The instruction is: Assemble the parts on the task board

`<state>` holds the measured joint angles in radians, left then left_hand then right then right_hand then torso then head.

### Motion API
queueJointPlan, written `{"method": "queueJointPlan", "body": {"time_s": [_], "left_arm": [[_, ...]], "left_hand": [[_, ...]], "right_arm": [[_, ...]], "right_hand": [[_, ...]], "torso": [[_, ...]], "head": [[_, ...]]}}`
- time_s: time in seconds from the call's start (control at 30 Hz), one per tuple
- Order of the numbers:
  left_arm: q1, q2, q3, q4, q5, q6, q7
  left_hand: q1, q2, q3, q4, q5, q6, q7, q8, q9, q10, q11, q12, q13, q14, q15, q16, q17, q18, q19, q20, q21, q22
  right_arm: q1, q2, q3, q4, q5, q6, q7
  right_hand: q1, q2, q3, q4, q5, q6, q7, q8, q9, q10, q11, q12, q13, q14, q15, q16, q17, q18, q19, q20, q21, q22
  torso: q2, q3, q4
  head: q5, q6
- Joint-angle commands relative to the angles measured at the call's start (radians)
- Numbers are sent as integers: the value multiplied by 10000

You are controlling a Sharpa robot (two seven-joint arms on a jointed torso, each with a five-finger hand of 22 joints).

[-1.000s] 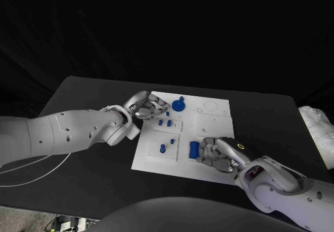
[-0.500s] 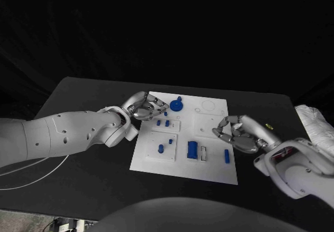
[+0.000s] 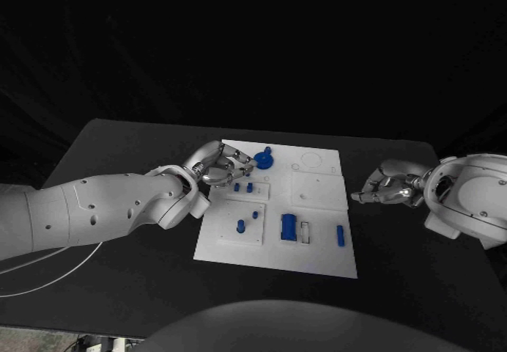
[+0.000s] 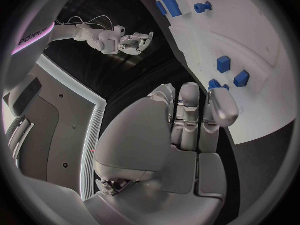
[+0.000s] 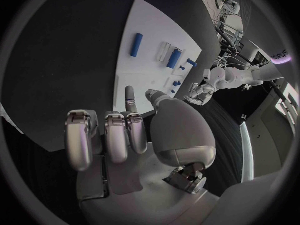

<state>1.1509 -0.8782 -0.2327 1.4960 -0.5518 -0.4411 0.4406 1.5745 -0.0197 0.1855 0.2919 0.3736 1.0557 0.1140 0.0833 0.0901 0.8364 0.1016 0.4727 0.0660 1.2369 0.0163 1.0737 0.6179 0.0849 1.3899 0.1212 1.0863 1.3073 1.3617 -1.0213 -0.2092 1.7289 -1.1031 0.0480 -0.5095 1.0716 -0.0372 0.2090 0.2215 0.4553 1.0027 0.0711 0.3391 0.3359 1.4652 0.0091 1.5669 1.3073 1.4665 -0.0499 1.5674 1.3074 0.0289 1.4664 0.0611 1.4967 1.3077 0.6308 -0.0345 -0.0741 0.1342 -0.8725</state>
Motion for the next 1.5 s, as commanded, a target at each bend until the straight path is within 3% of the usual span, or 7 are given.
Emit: {"method": "queueJointPlan", "body": {"time_s": [0.03, 0.17, 0.33, 0.57, 0.73, 1.23, 1.5], "left_arm": [[25, 1, 9, 113, 53, -139, 72], [32, -5, 11, 159, 53, -177, 80], [40, 44, 14, 140, 53, -130, 47], [47, 12, 15, 227, 53, -113, 35], [54, -27, 15, 313, 53, -160, 61], [63, -157, 13, 457, 54, -159, -167], [63, -152, 11, 430, 55, -139, -265]], "left_hand": [[-26, -25, 75, -2, 34, 85, 13, 40, 14, 91, 15, 37, 14, -13, 63, 58, -6, 65, 4, 38, 46, 1407], [-27, -28, 75, -2, 34, 87, 13, 42, 14, 95, 15, 39, 15, -12, 62, 61, -2, 64, 7, 38, 52, 1408], [-29, -31, 74, -1, 35, 90, 14, 44, 15, 102, 14, 43, 15, -10, 62, 64, 1, 63, 10, 38, 60, 1410], [-31, -34, 74, 0, 36, 91, 15, 45, 16, 106, 14, 45, 16, -13, 62, 59, -10, 66, 5, 39, 47, 1407], [-31, -40, 74, -1, 38, 92, 16, 46, 17, 111, 13, 48, 15, -9, 62, 65, -2, 63, 13, 39, 65, 1412], [-41, -62, 68, 2, 38, 90, 23, 47, 17, 115, 16, 50, 13, -12, 62, 62, -16, 65, 11, 40, 56, 1409], [-47, -70, 65, 4, 38, 88, 26, 47, 17, 113, 17, 49, 12, -16, 63, 56, -30, 66, 10, 41, 51, 1408]], "right_arm": [[50, 373, -12, -446, 854, 2211, -1392], [52, 853, -20, -926, 892, 2603, -1543], [-15, 1217, -28, -1244, 922, 2873, -1634], [-184, 1627, -33, -1587, 1110, 2776, -1679], [-295, 1768, -33, -1687, 1192, 2618, -1682], [-605, 1943, -50, -1840, 1061, 2514, -1746], [-693, 1997, -57, -1861, 1087, 2466, -1728]], "right_hand": [[52, 1, 10, -115, -209, 436, -133, 7, 53, 1056, -189, 39, 2635, 1043, -118, 34, 2634, -49, 533, -77, -80, 2313], [-137, 14, -58, -133, -987, 625, -169, -230, 17, 1056, -244, 39, 2635, 1043, -190, 34, 2634, -51, 537, -166, -91, 2311], [-250, 57, -110, -195, -1468, 616, -114, -593, -145, 1056, -205, 39, 2635, 1043, -168, 34, 2634, -42, 521, -176, -133, 2298], [-281, 65, -140, -314, -1563, 561, -48, -933, -325, 1056, -148, 39, 2635, 1043, -139, 34, 2634, -35, 508, -147, -171, 2286], [-293, 70, -144, -316, -1567, 559, -43, -958, -338, 1056, -143, 39, 2635, 1043, -134, 34, 2634, -34, 507, -144, -174, 2286], [-462, 81, -290, -412, -1911, 604, 13, -1294, -501, 1056, -97, 39, 2635, 1043, -96, 34, 2634, 63, 311, -102, -547, 2149], [-554, 105, -367, -458, -2078, 685, 17, -1416, -551, 1056, -95, 39, 2635, 1043, -96, 34, 2634, 98, 243, -95, -697, 2095]], "torso": [[35, 11, 40], [52, 6, 68], [34, 28, 126], [47, 14, 138], [35, 26, 153], [32, -2, 123], [38, 12, 127]], "head": [[-62, -1], [-94, -1], [-99, -1], [-159, -1], [-196, -1], [-115, -1], [-101, -1]]}}
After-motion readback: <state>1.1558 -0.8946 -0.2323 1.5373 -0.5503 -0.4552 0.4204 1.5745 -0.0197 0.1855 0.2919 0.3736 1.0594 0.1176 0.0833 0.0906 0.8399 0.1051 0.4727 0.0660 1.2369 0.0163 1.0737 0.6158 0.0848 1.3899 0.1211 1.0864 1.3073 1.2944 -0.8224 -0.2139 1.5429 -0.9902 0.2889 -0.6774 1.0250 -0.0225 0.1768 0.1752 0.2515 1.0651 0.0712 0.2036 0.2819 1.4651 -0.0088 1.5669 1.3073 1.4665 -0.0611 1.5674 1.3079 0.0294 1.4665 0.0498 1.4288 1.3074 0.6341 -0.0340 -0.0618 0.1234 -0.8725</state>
